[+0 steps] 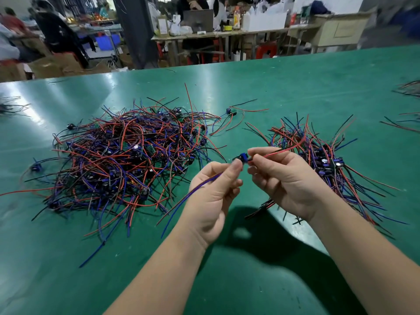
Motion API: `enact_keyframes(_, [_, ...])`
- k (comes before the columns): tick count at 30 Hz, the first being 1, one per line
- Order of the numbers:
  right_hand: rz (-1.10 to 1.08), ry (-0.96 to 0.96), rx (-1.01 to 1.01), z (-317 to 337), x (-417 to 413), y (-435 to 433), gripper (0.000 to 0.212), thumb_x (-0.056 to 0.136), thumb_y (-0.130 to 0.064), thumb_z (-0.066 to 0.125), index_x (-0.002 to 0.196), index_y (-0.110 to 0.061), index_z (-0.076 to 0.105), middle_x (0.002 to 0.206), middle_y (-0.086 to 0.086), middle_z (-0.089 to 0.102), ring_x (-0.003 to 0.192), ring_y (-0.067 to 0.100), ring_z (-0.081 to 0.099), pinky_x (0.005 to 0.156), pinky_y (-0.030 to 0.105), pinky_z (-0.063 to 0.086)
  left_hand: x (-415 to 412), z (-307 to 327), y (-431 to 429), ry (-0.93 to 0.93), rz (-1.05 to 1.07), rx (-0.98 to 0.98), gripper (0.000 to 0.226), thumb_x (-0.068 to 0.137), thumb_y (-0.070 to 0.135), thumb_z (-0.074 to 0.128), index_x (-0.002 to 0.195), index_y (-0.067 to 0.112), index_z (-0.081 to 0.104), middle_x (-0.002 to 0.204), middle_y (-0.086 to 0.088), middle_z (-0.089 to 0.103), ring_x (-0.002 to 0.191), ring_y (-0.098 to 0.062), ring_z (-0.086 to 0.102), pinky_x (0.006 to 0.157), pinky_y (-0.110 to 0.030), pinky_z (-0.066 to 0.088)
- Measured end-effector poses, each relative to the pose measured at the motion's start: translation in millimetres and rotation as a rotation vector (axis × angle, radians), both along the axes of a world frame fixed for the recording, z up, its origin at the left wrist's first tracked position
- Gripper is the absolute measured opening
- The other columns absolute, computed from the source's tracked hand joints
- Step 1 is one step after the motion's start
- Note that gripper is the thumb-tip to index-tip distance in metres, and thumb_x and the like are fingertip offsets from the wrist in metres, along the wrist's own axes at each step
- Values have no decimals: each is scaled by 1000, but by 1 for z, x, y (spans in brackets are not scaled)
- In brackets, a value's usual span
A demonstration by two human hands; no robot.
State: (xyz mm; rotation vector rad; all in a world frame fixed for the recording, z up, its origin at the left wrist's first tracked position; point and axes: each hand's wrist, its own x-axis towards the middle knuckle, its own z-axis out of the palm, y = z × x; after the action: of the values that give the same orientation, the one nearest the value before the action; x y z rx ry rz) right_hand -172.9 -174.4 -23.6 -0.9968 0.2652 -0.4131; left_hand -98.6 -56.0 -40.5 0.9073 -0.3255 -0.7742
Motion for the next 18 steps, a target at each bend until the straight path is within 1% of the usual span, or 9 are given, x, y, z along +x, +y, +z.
enact_keyframes(2, [-11,15,19,-1,2,-1,13,66,-12,64,69,-15,76,68,2,70,59,7,66,57,15,52,-3,-3,-1,-126,-29,-11,11,57,18,77,63,24,69,67,7,67,57,-2,57,60,-14,46])
enact_keyframes(4, [-26,-7,66,0,1,-5,17,68,-12,62,73,-15,77,68,2,70,58,6,64,56,15,53,-3,-4,0,-236,-88,-22,18,64,5,74,72,22,75,72,6,71,63,-1,62,64,-12,48])
enact_keyframes(6, [-37,-31,91,4,-2,-13,19,70,-11,60,78,-12,77,66,1,68,56,5,62,53,14,52,0,-4,1,-288,-138,-1,27,71,-5,70,80,20,77,83,1,74,74,-6,67,69,-15,50])
enact_keyframes(7, [-31,-34,79,5,-5,-16,20,70,-11,60,81,-10,76,65,1,67,55,5,61,53,14,51,1,-3,2,-275,-154,19,26,74,-1,66,82,21,77,87,0,75,78,-9,69,69,-17,52])
enact_keyframes(9, [1,28,-56,6,-9,-20,21,70,-10,62,87,-9,72,65,1,67,54,5,60,52,13,50,0,1,2,-174,-160,67,15,76,19,63,81,19,77,85,-3,75,73,-13,70,61,-21,54])
enact_keyframes(11, [50,162,-281,3,-12,-18,21,67,-10,66,87,-7,70,64,2,66,50,5,55,48,12,44,-3,0,1,-186,-101,166,12,74,27,72,75,16,77,77,-5,73,63,-13,68,54,-22,53])
enact_keyframes(13, [72,260,-437,-1,-11,-15,11,70,-7,69,81,-4,69,61,4,62,48,6,48,46,12,37,-5,-5,0,-270,-54,265,5,75,16,79,73,12,75,72,-8,72,56,-11,64,52,-21,52])
enact_keyframes(15, [18,298,-503,-1,-9,-14,1,76,-2,68,76,-3,68,64,8,60,48,8,46,45,14,35,-5,-5,0,-265,-69,322,4,75,6,76,75,8,72,69,-10,71,52,-10,63,52,-20,53])
enact_keyframes(18, [-124,251,-432,3,-10,-22,3,77,-5,66,74,-3,66,65,6,63,46,5,49,42,12,36,-2,-2,2,-204,-211,350,7,70,4,77,70,8,70,69,-12,70,54,-13,65,55,-24,56])
